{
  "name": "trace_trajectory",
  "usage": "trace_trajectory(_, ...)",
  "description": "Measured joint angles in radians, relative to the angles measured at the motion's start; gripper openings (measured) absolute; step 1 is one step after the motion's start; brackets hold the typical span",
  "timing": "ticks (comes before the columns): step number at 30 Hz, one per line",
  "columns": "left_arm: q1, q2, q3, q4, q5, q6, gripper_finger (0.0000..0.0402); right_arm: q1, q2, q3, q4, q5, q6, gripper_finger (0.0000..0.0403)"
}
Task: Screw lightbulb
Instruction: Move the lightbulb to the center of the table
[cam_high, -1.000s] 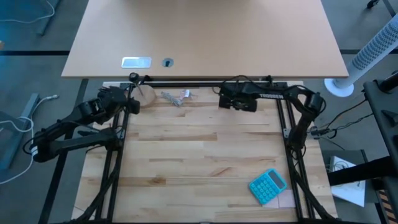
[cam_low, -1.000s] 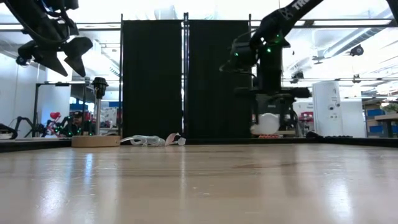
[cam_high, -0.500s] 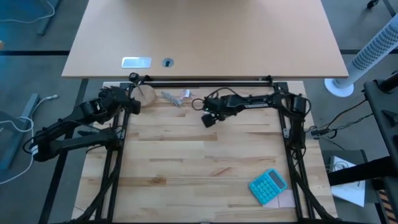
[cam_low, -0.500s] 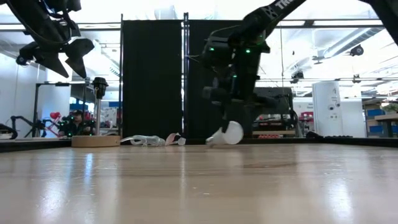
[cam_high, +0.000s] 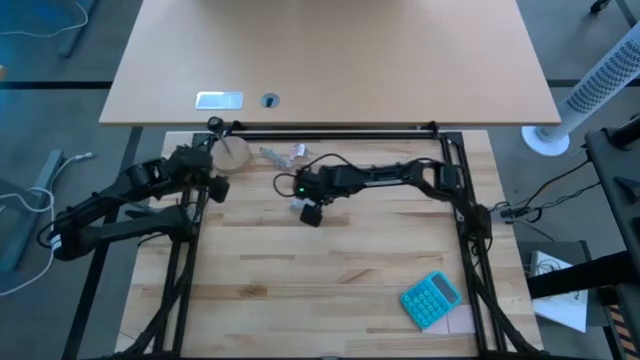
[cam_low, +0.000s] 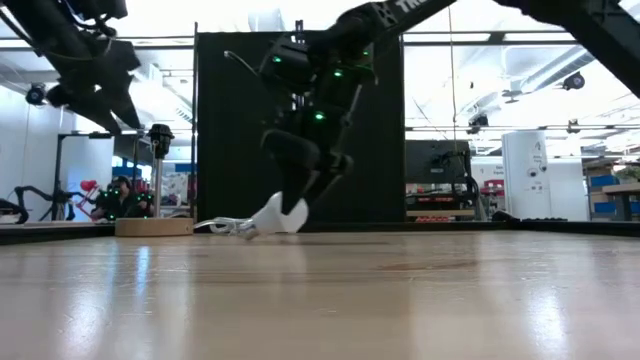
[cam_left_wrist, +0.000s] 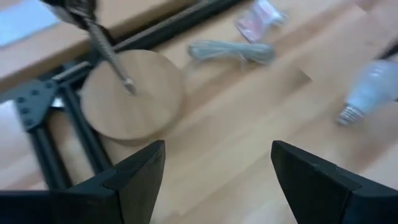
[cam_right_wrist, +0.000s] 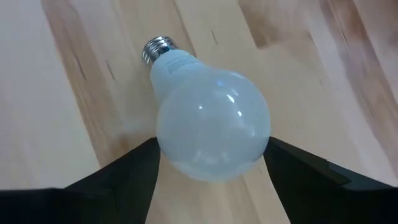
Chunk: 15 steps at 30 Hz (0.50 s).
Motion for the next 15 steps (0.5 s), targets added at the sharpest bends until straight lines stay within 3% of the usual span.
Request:
trace_trajectory(6,0.0,-0.044,0.0,-0.008,0.133,0.039,0.0284,0.009,0.072,0.113,-0.042,0.006,-0.015,0.0309)
trace_trajectory(15,0.0,-0.068,0.002,-0.038,0.14,0.029,0.0284,0.009,0.12,0.227,-0.114,0.008,-0.021,0.0334)
